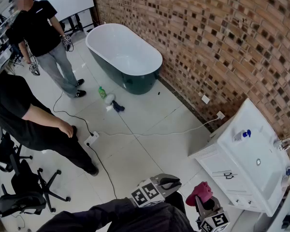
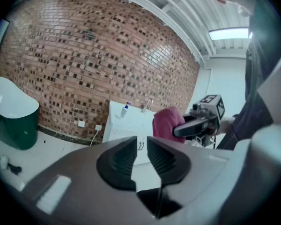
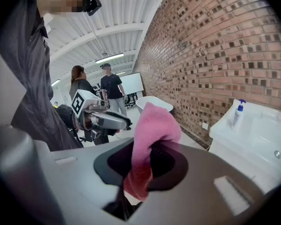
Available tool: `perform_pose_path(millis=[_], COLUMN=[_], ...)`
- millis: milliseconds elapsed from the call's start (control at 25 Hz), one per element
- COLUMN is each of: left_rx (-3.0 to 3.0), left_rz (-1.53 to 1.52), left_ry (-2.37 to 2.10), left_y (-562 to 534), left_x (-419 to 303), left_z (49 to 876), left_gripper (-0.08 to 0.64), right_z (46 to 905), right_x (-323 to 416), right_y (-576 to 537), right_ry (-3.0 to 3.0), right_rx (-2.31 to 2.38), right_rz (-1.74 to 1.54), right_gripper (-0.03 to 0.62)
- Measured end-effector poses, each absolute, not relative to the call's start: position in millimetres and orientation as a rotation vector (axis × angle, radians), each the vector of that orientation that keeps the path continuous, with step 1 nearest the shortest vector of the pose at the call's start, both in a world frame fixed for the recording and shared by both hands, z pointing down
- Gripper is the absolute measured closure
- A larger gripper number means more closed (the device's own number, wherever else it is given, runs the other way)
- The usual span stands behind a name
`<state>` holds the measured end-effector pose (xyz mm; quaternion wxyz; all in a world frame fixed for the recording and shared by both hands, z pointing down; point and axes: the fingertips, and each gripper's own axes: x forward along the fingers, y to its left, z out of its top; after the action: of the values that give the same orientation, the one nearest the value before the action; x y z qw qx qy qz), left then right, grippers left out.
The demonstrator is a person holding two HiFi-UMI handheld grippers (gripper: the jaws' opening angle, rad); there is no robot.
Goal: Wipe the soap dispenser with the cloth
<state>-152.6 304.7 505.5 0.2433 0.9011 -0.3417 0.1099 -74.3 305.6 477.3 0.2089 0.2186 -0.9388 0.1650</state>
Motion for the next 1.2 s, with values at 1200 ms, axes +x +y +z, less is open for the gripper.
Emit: perform_pose_path(millis=[1200], left_rx=[2.523], left_rz=[0.365], left_ry=[-0.857], left_y=[-42.5], left_x=[-4.1], left_z=[487.9], left_gripper=[0.505], right_z=[515.6], right_x=[62.3], right_y=[-127.3], right_ry=[-2.294], right_rx=[0.484], right_rz=[0.110], right_gripper=[0.526])
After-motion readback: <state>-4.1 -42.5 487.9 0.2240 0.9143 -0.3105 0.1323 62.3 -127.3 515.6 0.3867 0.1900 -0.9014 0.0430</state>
